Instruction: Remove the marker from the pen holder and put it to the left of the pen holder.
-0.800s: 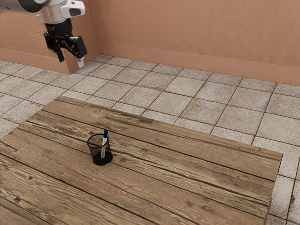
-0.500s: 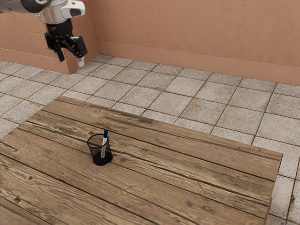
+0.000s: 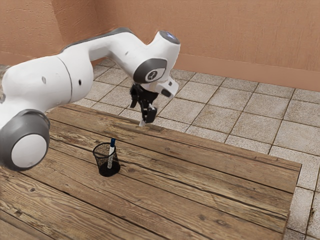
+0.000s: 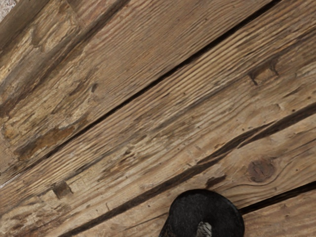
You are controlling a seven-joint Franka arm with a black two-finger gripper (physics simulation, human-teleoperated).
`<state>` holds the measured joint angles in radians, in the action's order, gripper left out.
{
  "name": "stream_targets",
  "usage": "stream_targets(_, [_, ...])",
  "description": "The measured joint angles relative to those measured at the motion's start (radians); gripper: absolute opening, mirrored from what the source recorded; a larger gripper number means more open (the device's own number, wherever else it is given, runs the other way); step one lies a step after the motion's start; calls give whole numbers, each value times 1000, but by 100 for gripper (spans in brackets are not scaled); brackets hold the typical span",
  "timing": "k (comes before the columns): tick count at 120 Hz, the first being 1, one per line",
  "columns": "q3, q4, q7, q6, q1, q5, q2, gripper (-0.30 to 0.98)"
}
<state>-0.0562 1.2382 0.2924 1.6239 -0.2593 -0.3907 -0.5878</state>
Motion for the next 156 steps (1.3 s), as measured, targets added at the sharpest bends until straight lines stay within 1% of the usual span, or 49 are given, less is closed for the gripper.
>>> stream_targets(10, [-10,-28,63,-3,15,-36,-76,69])
stream_targets(22, [-11,-18,131,8,39,-45,-108,69])
stream_targets(30, [-12,27,170,16,63,-39,-100,69])
stream_targets(43, [-15,142,223,44,96,-32,-50,69])
stream_targets(52, [-16,173,255,71,104,-23,-36,69])
stream_targets(80, [-18,241,333,129,111,43,12,69])
stream_targets(95, [-16,255,364,150,104,124,36,69])
stream_targets(106, [-17,320,383,159,111,178,90,69])
stream_targets(114, [-17,358,395,164,114,204,121,69])
stream_targets(127, [-24,414,411,169,123,225,157,69])
stream_targets(144, [-36,449,429,175,126,235,178,68])
stream_targets(156, [-37,453,440,179,126,237,180,62])
